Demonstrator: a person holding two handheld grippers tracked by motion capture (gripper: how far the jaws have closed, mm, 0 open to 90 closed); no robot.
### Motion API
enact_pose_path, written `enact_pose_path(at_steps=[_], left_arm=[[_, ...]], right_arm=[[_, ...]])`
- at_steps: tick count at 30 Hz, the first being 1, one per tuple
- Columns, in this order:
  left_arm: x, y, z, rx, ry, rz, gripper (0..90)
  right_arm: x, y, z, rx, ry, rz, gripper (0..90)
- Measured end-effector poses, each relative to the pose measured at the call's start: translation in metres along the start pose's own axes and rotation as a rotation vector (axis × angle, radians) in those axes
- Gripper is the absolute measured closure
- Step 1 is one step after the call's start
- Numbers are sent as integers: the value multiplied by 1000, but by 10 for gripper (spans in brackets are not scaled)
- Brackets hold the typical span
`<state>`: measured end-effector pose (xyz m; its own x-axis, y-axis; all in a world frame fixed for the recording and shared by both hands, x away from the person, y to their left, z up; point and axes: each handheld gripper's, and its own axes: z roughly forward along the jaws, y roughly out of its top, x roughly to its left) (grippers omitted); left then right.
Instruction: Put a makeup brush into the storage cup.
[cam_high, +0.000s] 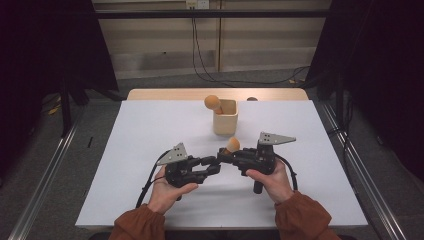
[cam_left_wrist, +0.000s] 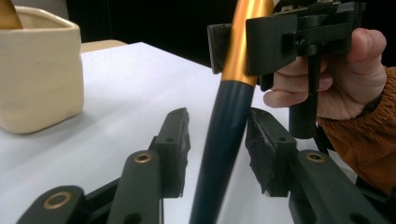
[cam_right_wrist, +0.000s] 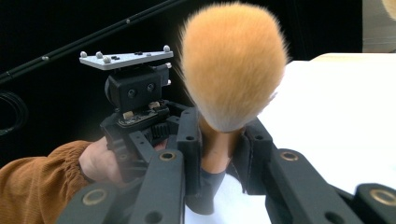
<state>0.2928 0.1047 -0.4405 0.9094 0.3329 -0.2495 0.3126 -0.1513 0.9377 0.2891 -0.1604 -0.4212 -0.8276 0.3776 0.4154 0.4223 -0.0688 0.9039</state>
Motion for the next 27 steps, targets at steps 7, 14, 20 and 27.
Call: enact_pose_path(at_steps=[7,14,20,27], left_arm=[[0,0,-5,20,62,2,394],[2,-1,-15,58,182,-8,121],[2,-3,-28,67,222,10,52],[5,-8,-44,58,251,11,28]], right_arm=[[-1,2,-4,27,-25,-30,743],[-2,5,-11,44,-63,-67,743],[-3,9,-17,50,-83,-76,743],[-8,14,-23,61,-124,-94,743]])
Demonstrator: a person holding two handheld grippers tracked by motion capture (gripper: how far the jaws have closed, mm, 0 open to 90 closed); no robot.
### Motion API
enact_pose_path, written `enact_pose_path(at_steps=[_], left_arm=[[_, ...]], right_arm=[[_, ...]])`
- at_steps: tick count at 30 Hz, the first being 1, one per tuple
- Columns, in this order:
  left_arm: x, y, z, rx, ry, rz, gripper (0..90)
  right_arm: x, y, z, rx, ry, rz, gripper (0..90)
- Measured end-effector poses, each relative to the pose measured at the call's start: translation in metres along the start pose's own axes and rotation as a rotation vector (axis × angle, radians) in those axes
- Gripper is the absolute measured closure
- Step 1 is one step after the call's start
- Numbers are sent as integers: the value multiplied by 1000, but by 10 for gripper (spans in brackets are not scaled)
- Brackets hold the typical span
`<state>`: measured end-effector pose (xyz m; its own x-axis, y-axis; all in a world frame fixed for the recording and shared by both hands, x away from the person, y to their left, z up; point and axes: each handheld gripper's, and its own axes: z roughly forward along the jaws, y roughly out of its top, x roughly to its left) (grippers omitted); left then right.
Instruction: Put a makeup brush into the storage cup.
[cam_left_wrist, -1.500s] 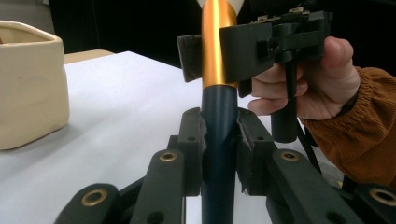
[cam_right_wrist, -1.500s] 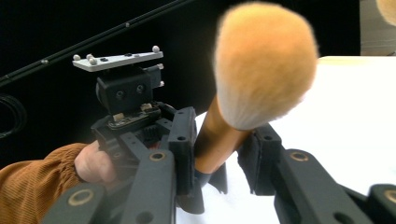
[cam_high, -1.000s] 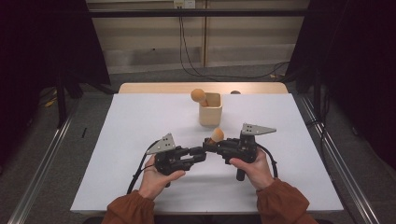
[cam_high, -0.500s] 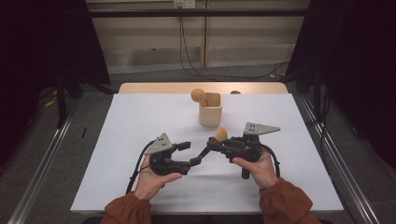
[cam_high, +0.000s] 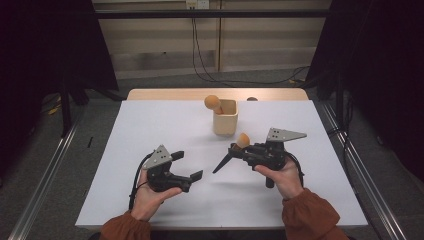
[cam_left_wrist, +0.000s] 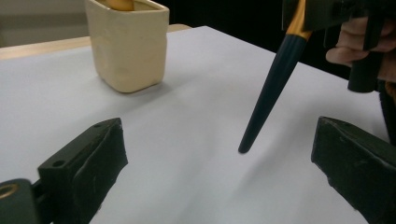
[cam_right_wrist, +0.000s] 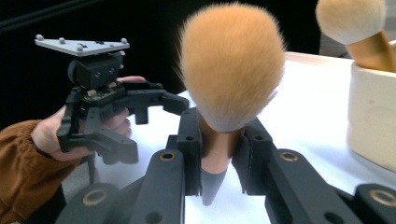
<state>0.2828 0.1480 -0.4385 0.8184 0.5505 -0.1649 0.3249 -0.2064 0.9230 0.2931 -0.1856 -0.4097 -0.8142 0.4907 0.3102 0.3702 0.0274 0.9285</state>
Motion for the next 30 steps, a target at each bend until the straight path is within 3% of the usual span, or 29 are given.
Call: enact_pose_path(at_steps=[7,15,30], left_arm=[[6,-5,-12,-12,50,11,28],[10,-11,-28,-20,74,9,26],[15,-28,-58,-42,132,-28,24]], right_arm=[[-5,6,-5,8,-34,-13,743],[-12,14,-12,24,-72,-24,744],[-27,36,-20,29,-152,-72,743]])
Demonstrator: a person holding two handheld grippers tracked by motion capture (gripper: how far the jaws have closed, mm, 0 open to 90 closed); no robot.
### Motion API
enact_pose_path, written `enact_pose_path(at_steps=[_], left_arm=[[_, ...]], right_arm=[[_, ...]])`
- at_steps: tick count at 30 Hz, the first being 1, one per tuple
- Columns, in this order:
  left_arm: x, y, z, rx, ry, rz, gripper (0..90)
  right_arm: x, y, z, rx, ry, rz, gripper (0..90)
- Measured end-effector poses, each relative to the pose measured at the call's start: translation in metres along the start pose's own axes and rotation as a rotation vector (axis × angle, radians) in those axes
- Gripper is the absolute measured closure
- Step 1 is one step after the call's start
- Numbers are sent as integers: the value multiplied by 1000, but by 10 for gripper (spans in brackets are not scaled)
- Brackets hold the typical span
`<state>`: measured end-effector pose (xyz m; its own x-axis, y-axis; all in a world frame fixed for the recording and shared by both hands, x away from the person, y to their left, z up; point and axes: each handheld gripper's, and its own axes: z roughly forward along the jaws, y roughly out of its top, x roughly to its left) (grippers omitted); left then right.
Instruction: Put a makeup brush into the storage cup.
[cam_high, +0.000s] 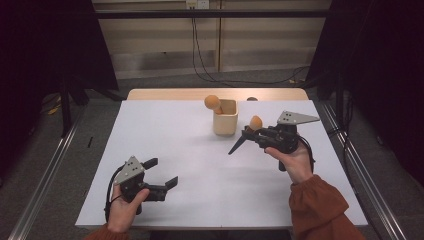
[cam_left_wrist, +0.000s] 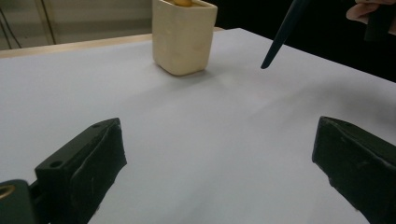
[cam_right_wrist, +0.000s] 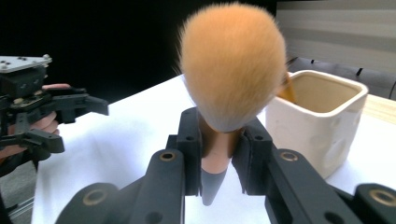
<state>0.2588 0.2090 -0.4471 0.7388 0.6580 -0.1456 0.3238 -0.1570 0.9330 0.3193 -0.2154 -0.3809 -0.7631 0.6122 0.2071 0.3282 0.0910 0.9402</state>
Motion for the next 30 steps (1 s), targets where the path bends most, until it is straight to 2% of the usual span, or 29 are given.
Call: enact_pose_path(at_steps=[6,11,15,19,26,30], left_arm=[[8,-8,-10,-28,45,-43,23],[9,-7,-12,-43,59,-38,23],[6,-10,-13,-36,46,-29,23],[7,-11,-14,-33,53,-26,23],[9,-12,-16,-46,63,-34,24],[10,-12,-18,-44,73,-20,23]], right_arm=[[-8,12,1,-20,-30,-13,743],[-16,24,3,-18,-56,-26,743],[-22,32,3,-16,-77,-35,743],[-29,40,5,-16,-98,-45,743],[-37,57,7,-35,-124,-53,743],[-41,67,9,-47,-138,-52,743]])
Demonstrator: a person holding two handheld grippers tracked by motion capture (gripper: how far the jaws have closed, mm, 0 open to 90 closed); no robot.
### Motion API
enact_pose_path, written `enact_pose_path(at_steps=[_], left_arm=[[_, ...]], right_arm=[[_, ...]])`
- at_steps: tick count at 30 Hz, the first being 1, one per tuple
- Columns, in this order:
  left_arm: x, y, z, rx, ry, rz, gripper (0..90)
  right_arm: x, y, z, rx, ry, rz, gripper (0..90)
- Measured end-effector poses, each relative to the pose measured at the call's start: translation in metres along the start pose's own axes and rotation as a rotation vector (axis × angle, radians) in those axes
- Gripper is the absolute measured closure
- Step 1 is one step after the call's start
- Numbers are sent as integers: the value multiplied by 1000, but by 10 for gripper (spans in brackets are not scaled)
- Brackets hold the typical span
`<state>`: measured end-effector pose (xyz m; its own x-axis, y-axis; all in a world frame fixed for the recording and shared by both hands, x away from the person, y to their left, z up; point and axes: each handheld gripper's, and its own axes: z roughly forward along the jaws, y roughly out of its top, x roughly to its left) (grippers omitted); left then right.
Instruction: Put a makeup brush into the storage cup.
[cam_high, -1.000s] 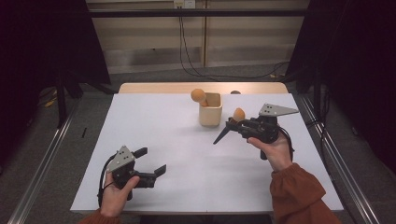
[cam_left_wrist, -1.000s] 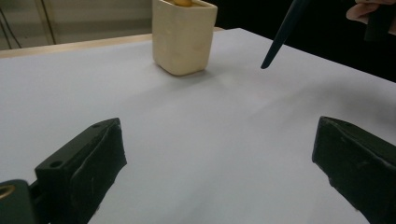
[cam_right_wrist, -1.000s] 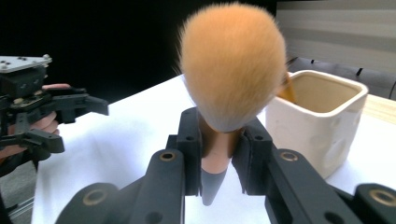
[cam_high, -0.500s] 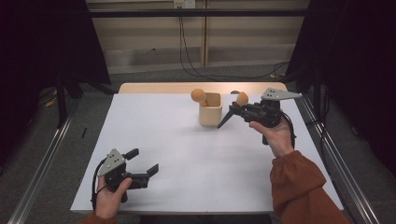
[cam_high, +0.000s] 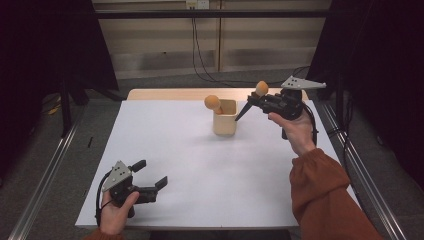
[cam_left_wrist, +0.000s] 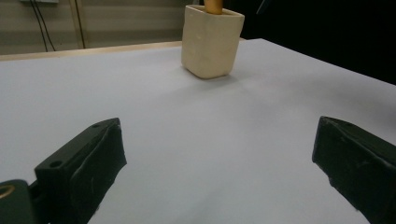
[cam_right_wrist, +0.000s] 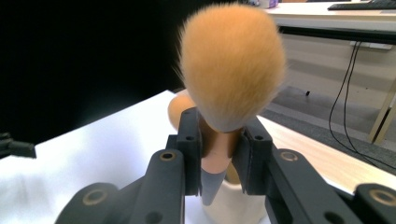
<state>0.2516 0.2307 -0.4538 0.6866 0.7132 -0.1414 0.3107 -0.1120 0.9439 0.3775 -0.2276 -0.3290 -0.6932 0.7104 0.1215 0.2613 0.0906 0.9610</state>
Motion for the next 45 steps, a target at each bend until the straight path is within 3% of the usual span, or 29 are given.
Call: enact_pose_path(at_steps=[14,45], left_arm=[[2,-1,-5,-3,15,4,23],[2,-1,-3,-3,8,2,24]], right_arm=[[-7,17,29,-2,-39,-12,743],[-22,-25,76,137,-88,12,743]])
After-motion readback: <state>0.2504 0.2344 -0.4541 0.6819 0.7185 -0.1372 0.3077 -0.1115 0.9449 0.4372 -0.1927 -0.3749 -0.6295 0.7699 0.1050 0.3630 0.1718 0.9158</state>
